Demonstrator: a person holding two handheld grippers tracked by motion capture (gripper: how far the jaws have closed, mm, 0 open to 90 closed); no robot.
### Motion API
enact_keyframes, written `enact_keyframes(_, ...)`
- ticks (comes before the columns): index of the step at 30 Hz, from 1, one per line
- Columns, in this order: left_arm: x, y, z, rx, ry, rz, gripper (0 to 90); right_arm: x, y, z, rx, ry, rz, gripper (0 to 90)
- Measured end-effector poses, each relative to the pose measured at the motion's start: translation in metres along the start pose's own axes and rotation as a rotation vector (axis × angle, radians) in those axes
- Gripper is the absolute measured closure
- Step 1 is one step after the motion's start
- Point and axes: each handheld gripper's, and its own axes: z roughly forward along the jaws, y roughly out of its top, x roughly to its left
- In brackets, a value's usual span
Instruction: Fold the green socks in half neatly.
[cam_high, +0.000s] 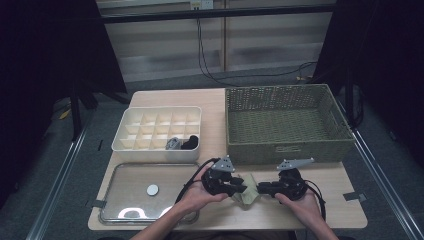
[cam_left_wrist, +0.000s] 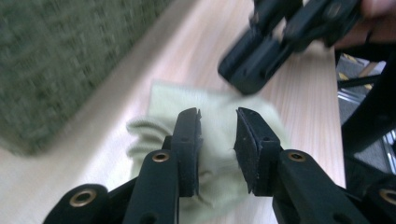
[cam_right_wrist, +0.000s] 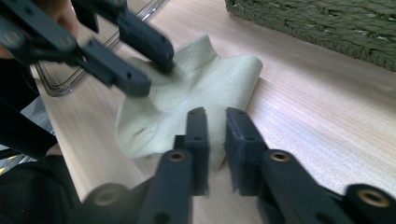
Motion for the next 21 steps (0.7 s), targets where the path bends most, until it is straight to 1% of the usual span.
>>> enact_keyframes(2, 0.001, -0.005, 0.002, 0.005, -0.006, -0.007, 68.7, 0.000, 0.000, 0.002, -0.001, 0.000, 0.002, 74.6)
enact_keyframes(3, 0.001, -0.007, 0.003, -0.004, -0.008, -0.004, 68.2, 0.000, 0.000, 0.003, 0.000, -0.003, 0.002, 71.8)
enact_keyframes(4, 0.001, -0.007, 0.004, 0.017, -0.013, 0.015, 67.0, 0.000, 0.001, 0.003, -0.001, -0.007, 0.003, 69.4)
enact_keyframes(5, 0.000, -0.006, 0.004, 0.027, -0.009, 0.025, 65.2, 0.001, 0.001, 0.004, -0.003, -0.010, 0.000, 67.6)
enact_keyframes(6, 0.000, -0.007, 0.005, 0.016, -0.007, 0.025, 65.1, 0.001, 0.002, 0.004, -0.003, -0.012, -0.007, 66.9)
enact_keyframes(7, -0.001, -0.007, 0.006, 0.025, -0.002, 0.024, 65.0, 0.002, 0.003, 0.004, -0.004, -0.018, -0.016, 66.3)
enact_keyframes(8, -0.001, -0.007, 0.006, 0.041, 0.005, 0.034, 65.0, 0.002, 0.005, 0.004, -0.009, -0.016, -0.023, 66.2)
enact_keyframes(9, -0.001, -0.008, 0.007, 0.036, 0.006, 0.033, 64.9, 0.001, 0.006, 0.004, -0.016, -0.008, -0.020, 65.6)
enact_keyframes(11, -0.002, -0.009, 0.009, 0.025, 0.009, 0.046, 64.9, 0.001, 0.006, 0.005, -0.017, -0.006, -0.009, 63.2)
enact_keyframes(12, -0.002, -0.009, 0.008, 0.036, 0.012, 0.047, 64.9, 0.001, 0.006, 0.006, -0.013, -0.010, -0.006, 61.3)
enact_keyframes(14, -0.002, -0.010, 0.009, 0.022, 0.010, 0.042, 64.9, 0.002, 0.004, 0.009, 0.002, -0.011, -0.004, 58.9)
enact_keyframes(15, -0.002, -0.010, 0.008, 0.032, 0.012, 0.046, 65.0, 0.003, 0.003, 0.012, 0.018, -0.023, -0.010, 57.7)
enact_keyframes(16, -0.003, -0.010, 0.009, 0.024, 0.014, 0.047, 65.1, 0.003, 0.002, 0.013, 0.023, -0.026, -0.010, 57.1)
enact_keyframes(18, -0.004, -0.010, 0.009, 0.037, 0.028, 0.057, 65.0, 0.003, 0.000, 0.015, 0.039, -0.037, -0.010, 57.0)
enact_keyframes(19, -0.004, -0.010, 0.009, 0.037, 0.029, 0.059, 65.1, 0.003, -0.001, 0.016, 0.051, -0.053, -0.013, 57.3)
enact_keyframes(20, -0.004, -0.011, 0.009, 0.025, 0.026, 0.056, 65.1, 0.003, -0.002, 0.016, 0.051, -0.058, -0.016, 57.4)
enact_keyframes(21, -0.005, -0.011, 0.009, 0.023, 0.028, 0.055, 65.1, 0.003, -0.002, 0.016, 0.051, -0.058, -0.017, 57.6)
